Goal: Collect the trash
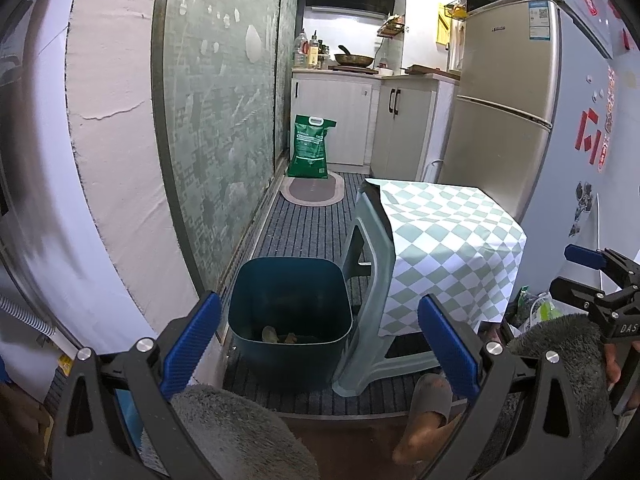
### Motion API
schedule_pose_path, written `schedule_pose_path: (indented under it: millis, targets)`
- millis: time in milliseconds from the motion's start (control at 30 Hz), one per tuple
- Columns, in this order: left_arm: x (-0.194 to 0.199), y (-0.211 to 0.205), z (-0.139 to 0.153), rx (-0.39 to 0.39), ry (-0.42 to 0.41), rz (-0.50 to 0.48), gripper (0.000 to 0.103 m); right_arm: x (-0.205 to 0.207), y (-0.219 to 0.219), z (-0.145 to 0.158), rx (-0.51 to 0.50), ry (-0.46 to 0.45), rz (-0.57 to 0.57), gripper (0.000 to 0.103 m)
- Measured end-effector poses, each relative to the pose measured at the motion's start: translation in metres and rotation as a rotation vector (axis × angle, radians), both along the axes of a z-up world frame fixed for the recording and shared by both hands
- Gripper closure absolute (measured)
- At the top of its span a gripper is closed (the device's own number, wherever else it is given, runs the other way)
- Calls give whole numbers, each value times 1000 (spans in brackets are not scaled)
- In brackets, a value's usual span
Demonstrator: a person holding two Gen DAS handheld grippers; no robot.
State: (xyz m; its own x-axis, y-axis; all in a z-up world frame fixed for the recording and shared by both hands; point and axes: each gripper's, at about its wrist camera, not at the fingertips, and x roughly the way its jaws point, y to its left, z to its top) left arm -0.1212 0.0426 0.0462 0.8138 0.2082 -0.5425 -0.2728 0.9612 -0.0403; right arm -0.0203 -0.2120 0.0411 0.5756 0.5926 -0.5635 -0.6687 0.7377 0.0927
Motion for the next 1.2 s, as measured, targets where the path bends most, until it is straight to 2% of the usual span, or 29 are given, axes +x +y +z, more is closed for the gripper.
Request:
schedule_pose_path:
  millis: [1200]
  targets:
    - [0, 1, -1, 0, 10, -3, 3, 0, -1, 0, -2, -1, 2, 4]
